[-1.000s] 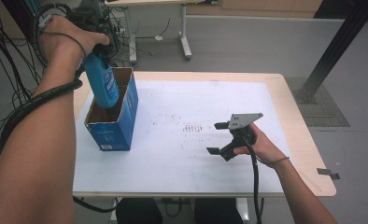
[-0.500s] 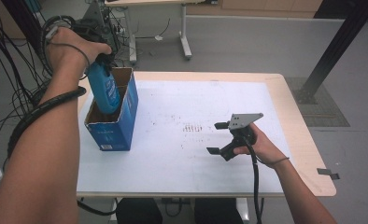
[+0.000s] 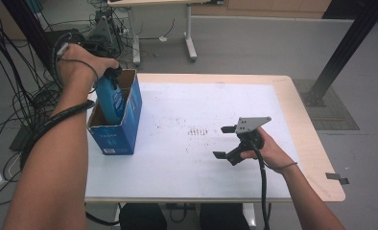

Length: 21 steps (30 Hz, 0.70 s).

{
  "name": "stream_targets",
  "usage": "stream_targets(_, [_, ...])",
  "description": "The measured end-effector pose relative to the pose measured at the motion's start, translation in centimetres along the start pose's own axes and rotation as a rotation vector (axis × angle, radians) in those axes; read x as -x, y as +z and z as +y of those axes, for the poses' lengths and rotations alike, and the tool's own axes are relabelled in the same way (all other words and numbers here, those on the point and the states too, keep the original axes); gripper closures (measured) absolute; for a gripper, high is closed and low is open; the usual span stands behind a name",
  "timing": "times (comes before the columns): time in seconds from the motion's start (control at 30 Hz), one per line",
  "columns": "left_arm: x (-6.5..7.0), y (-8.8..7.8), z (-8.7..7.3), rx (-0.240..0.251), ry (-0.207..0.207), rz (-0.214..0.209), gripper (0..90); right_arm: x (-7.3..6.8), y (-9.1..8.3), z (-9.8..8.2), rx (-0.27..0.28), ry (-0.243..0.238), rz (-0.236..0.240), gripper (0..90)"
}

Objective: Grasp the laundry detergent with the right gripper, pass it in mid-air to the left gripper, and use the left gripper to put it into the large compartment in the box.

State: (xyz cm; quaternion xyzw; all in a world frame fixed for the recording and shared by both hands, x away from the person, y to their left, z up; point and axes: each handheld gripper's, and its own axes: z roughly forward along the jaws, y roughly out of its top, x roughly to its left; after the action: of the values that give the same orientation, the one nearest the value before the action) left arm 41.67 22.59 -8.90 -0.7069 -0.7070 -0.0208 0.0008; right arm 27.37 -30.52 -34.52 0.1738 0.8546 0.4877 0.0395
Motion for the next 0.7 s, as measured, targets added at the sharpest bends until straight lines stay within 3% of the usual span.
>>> stream_targets(0.7, [-0.1,4.5,0.0,-0.034,-0.006,0.004,37.6,0.0,0.1,-0.1,0.009,-0.006,0.015,4.3])
